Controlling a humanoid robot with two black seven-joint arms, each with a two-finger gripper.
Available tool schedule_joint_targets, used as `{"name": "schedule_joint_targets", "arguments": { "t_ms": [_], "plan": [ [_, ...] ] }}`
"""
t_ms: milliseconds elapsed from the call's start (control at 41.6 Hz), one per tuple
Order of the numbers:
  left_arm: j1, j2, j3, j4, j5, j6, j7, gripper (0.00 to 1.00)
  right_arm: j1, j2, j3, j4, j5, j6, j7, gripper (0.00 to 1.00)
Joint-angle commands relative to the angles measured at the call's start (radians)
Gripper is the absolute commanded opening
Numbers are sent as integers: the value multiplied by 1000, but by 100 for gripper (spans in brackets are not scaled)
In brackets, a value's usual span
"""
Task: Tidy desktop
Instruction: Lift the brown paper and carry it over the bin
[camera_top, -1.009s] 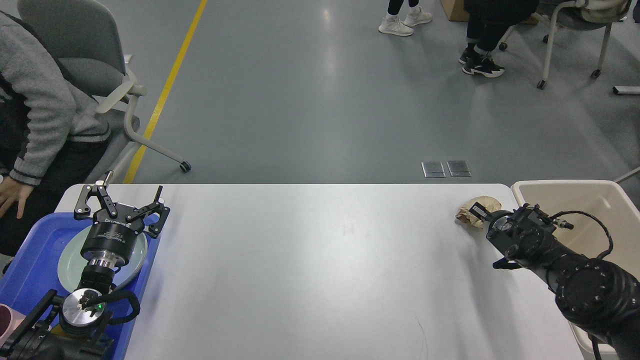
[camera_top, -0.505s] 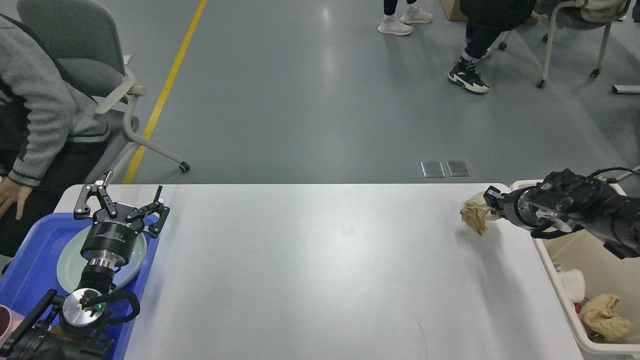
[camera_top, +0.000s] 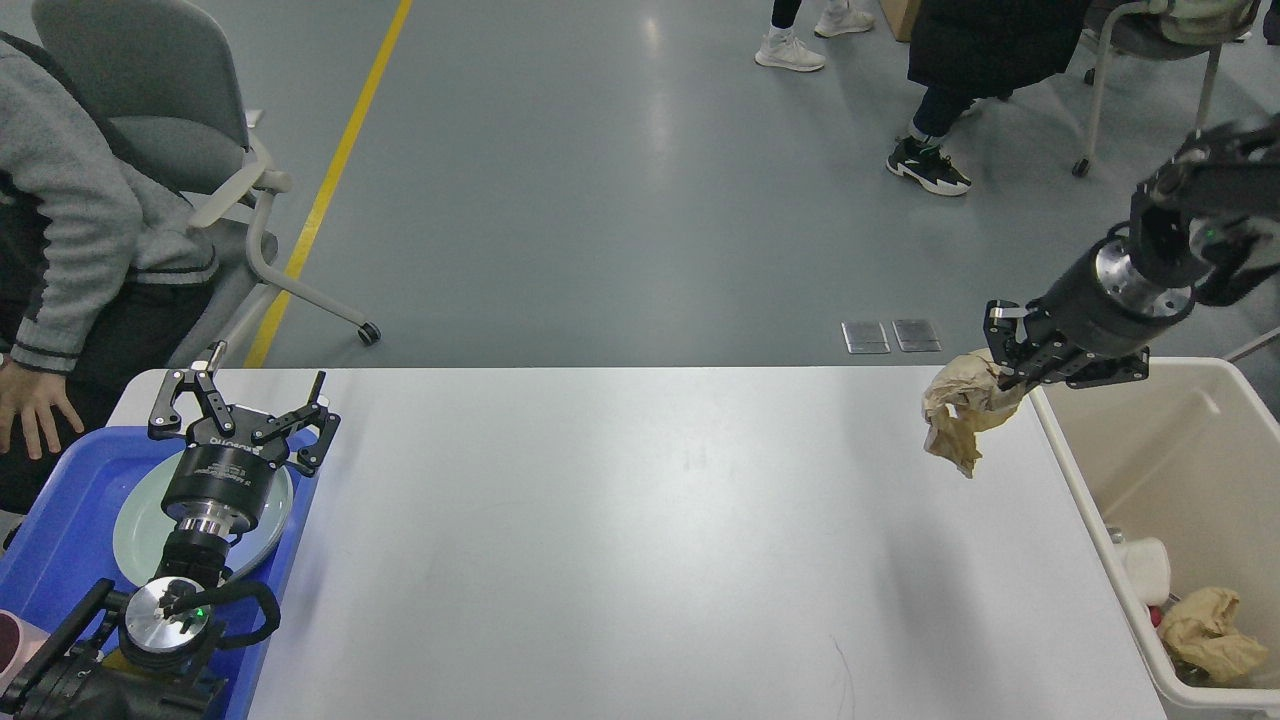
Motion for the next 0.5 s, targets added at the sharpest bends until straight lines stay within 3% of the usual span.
{"name": "schedule_joint_targets", "arguments": {
  "t_ms": [0,288,409,481],
  "plan": [
    [0,0,0,0,0,0,0,96,190,37,-53,179,0,27,-10,0],
    [0,0,0,0,0,0,0,96,444,44,-76,440,20,72,19,0],
    [0,0,0,0,0,0,0,96,489,65,-139,480,22,73,80,0],
    [0,0,0,0,0,0,0,96,530,103,-199,505,28,73,143,0]
  ]
}}
